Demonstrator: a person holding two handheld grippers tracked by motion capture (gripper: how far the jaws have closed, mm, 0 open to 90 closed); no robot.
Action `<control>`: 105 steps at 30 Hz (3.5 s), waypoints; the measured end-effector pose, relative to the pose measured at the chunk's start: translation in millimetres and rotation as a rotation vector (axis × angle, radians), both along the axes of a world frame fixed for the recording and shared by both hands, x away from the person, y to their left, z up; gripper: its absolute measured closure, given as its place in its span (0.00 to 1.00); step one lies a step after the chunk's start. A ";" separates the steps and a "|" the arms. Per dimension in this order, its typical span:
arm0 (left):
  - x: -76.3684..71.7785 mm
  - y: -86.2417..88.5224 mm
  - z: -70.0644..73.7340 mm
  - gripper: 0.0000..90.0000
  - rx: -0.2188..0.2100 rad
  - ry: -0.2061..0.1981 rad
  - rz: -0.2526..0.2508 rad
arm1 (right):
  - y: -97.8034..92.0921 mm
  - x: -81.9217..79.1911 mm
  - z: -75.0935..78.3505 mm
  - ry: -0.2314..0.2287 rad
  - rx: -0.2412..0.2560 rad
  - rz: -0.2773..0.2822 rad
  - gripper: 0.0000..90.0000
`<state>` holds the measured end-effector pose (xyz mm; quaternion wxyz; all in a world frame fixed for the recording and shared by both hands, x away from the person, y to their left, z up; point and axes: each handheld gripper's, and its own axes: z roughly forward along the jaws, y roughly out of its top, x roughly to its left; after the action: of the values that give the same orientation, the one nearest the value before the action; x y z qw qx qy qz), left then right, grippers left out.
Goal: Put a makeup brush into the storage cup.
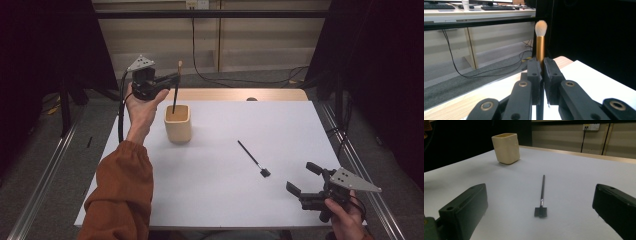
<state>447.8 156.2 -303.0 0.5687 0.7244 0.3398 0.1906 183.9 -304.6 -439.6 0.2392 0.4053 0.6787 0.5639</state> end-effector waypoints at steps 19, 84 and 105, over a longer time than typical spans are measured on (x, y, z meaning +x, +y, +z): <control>14.1 -5.3 -23.5 0.93 0.003 0.028 -0.002 | -0.3 0.2 -0.9 -0.001 -0.002 0.000 0.00; 8.2 3.2 -88.8 0.85 0.002 0.140 0.040 | 1.9 -0.8 -0.1 0.000 -0.008 0.014 0.00; -2.1 0.4 -77.4 0.08 -0.003 0.118 0.044 | 2.4 -0.6 0.0 0.000 -0.012 0.014 0.00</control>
<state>445.7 156.6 -380.4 0.5445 0.7257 0.3892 0.1594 183.2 -302.2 -439.5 0.2377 0.3989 0.6848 0.5616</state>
